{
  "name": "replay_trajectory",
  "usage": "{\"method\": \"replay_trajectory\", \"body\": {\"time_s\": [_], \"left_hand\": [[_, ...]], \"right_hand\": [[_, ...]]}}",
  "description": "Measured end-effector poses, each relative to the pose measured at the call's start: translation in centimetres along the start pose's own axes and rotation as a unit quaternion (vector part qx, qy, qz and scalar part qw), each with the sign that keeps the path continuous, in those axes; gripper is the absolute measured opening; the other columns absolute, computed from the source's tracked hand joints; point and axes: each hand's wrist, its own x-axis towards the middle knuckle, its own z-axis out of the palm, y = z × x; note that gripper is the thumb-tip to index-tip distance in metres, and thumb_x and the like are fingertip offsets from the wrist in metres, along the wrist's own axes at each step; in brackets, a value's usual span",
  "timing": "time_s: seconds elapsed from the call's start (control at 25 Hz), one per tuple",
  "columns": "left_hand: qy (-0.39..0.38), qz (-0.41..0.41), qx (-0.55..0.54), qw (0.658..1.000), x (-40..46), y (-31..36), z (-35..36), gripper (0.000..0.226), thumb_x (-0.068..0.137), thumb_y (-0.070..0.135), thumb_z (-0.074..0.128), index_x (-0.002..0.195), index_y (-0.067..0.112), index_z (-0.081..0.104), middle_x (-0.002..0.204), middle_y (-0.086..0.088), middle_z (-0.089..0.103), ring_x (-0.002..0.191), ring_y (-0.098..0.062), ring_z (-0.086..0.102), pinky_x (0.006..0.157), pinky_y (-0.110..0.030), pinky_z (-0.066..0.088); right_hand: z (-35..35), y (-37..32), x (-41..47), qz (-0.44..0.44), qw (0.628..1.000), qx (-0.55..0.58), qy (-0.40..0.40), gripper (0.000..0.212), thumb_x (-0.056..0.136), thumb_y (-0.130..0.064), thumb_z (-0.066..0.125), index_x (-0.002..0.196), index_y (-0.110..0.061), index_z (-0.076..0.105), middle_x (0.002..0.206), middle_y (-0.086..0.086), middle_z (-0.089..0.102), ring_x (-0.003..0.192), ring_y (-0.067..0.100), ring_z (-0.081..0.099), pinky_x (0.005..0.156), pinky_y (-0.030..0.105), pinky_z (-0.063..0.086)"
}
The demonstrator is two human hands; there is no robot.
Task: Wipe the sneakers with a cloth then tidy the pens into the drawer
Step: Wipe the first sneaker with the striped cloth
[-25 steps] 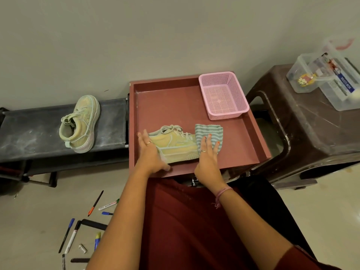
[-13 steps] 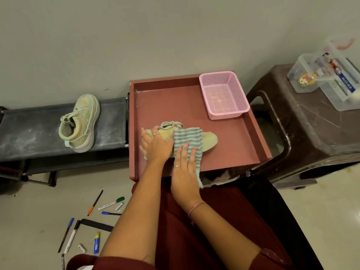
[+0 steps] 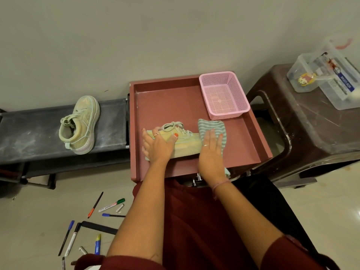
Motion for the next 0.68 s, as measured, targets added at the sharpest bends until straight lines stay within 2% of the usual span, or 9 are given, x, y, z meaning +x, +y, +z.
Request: {"method": "replay_trajectory", "body": {"time_s": [0.04, 0.12, 0.2, 0.28, 0.32, 0.4, 0.48, 0.56, 0.68], "left_hand": [[0.001, 0.0, 0.0, 1.0, 0.1, 0.0, 0.0, 0.061, 0.086, 0.054, 0.06, 0.136, 0.027, 0.038, 0.16, -0.01, 0.0, 0.146, -0.032, 0.01, 0.117, -0.049, 0.008], [-0.002, -0.002, 0.0, 1.0, 0.2, -0.1, -0.1, 0.06, 0.086, 0.053, 0.059, 0.136, 0.027, 0.038, 0.16, -0.01, 0.001, 0.146, -0.032, 0.01, 0.117, -0.049, 0.009], [-0.006, 0.001, -0.004, 1.0, 0.2, -0.2, -0.2, 0.06, 0.086, 0.054, 0.059, 0.136, 0.027, 0.038, 0.16, -0.01, 0.001, 0.145, -0.033, 0.011, 0.117, -0.049, 0.01], [-0.015, 0.004, -0.008, 1.0, 0.2, -0.3, -0.3, 0.06, 0.086, 0.055, 0.059, 0.135, 0.028, 0.038, 0.16, -0.009, -0.001, 0.146, -0.032, 0.01, 0.117, -0.049, 0.009], [-0.019, 0.003, -0.008, 1.0, 0.2, -0.4, -0.3, 0.06, 0.086, 0.055, 0.059, 0.135, 0.028, 0.038, 0.16, -0.009, -0.002, 0.146, -0.032, 0.009, 0.117, -0.05, 0.008], [-0.025, -0.002, -0.008, 1.0, 0.1, -0.3, -0.5, 0.059, 0.086, 0.055, 0.059, 0.135, 0.029, 0.038, 0.16, -0.009, -0.003, 0.146, -0.031, 0.008, 0.118, -0.049, 0.008], [-0.037, -0.011, -0.01, 0.999, 0.2, 0.1, -0.6, 0.058, 0.086, 0.055, 0.058, 0.135, 0.031, 0.038, 0.16, -0.008, -0.005, 0.146, -0.03, 0.007, 0.118, -0.048, 0.007], [-0.048, -0.02, -0.005, 0.999, 0.4, 0.4, -0.8, 0.057, 0.086, 0.055, 0.057, 0.134, 0.032, 0.038, 0.16, -0.007, -0.006, 0.146, -0.03, 0.007, 0.118, -0.047, 0.007], [-0.067, -0.022, 0.003, 0.998, 0.5, 0.4, -1.1, 0.048, 0.093, 0.052, 0.049, 0.136, 0.032, 0.036, 0.16, -0.008, -0.008, 0.146, -0.03, 0.007, 0.118, -0.047, 0.008]], "right_hand": [[0.7, -1.4, -1.7, -0.034, 0.999, -0.03, 0.014, 0.059, 0.09, -0.002, 0.022, 0.148, 0.004, 0.016, 0.155, 0.023, 0.014, 0.143, 0.043, 0.011, 0.116, 0.048, 0.015], [1.9, -3.1, -4.2, -0.1, 0.992, -0.048, 0.054, 0.059, 0.088, -0.006, 0.018, 0.147, -0.001, 0.028, 0.154, 0.018, 0.026, 0.14, 0.042, 0.024, 0.109, 0.049, 0.031], [1.6, -2.2, -3.7, -0.135, 0.987, -0.052, 0.065, 0.058, 0.089, -0.007, 0.021, 0.146, -0.005, 0.031, 0.153, 0.013, 0.031, 0.14, 0.037, 0.028, 0.107, 0.048, 0.035], [0.6, 0.1, -1.5, -0.107, 0.989, -0.074, 0.065, 0.06, 0.087, -0.002, 0.025, 0.146, -0.005, 0.032, 0.151, 0.014, 0.034, 0.138, 0.038, 0.032, 0.106, 0.05, 0.036], [0.4, 1.5, -0.4, -0.065, 0.994, -0.068, 0.056, 0.06, 0.086, 0.002, 0.029, 0.146, -0.002, 0.031, 0.15, 0.016, 0.034, 0.138, 0.039, 0.032, 0.107, 0.052, 0.036], [0.1, 3.2, 0.9, 0.007, 1.0, -0.004, 0.028, 0.065, 0.085, 0.01, 0.035, 0.148, 0.001, 0.021, 0.153, 0.02, 0.025, 0.141, 0.039, 0.023, 0.115, 0.051, 0.024], [0.4, 2.0, 0.5, 0.035, 0.999, 0.02, 0.036, 0.066, 0.086, 0.01, 0.028, 0.149, 0.002, 0.011, 0.156, 0.021, 0.013, 0.144, 0.04, 0.011, 0.119, 0.047, 0.012], [1.4, -0.7, -1.5, -0.019, 0.996, -0.018, 0.088, 0.065, 0.083, 0.006, 0.019, 0.147, 0.004, 0.019, 0.154, 0.023, 0.018, 0.142, 0.043, 0.016, 0.114, 0.047, 0.021], [3.5, -5.6, -4.3, -0.12, 0.987, -0.047, 0.096, 0.06, 0.083, -0.005, 0.026, 0.14, 0.0, 0.042, 0.147, 0.018, 0.038, 0.136, 0.037, 0.036, 0.106, 0.048, 0.037]]}}
